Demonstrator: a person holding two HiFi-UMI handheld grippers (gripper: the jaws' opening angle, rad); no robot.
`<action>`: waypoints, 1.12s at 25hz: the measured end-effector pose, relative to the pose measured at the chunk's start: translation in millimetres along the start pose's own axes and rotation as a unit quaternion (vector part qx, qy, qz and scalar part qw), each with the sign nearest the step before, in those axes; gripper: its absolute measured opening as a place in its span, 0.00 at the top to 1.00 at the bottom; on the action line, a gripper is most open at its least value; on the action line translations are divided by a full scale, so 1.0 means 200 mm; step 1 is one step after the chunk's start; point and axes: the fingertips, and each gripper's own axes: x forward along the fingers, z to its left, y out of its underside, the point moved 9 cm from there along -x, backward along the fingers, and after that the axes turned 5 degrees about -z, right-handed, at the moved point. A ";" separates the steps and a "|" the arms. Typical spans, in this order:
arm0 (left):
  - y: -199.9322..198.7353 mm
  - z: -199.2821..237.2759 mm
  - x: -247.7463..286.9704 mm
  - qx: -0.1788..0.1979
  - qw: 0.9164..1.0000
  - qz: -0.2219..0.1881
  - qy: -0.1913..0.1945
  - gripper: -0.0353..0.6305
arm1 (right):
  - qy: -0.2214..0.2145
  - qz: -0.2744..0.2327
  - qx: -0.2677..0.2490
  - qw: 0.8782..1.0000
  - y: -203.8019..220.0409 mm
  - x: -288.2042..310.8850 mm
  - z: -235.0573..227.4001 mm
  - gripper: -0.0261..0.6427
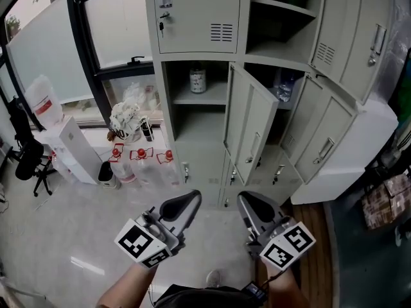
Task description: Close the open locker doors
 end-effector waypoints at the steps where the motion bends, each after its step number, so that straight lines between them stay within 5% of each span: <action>1: 0.00 0.01 0.01 0.000 1.000 0.000 -0.002 0.93 | 0.000 0.000 0.000 1.000 0.00 0.00 -0.02 0.94; 15: 0.08 0.26 0.13 -0.013 1.000 0.008 -0.010 0.93 | 0.008 0.015 0.010 1.000 0.05 0.20 -0.19 0.94; 28: 0.13 0.74 0.18 -0.029 0.999 0.014 0.028 0.93 | 0.056 0.015 -0.001 0.998 0.13 0.56 -0.22 0.94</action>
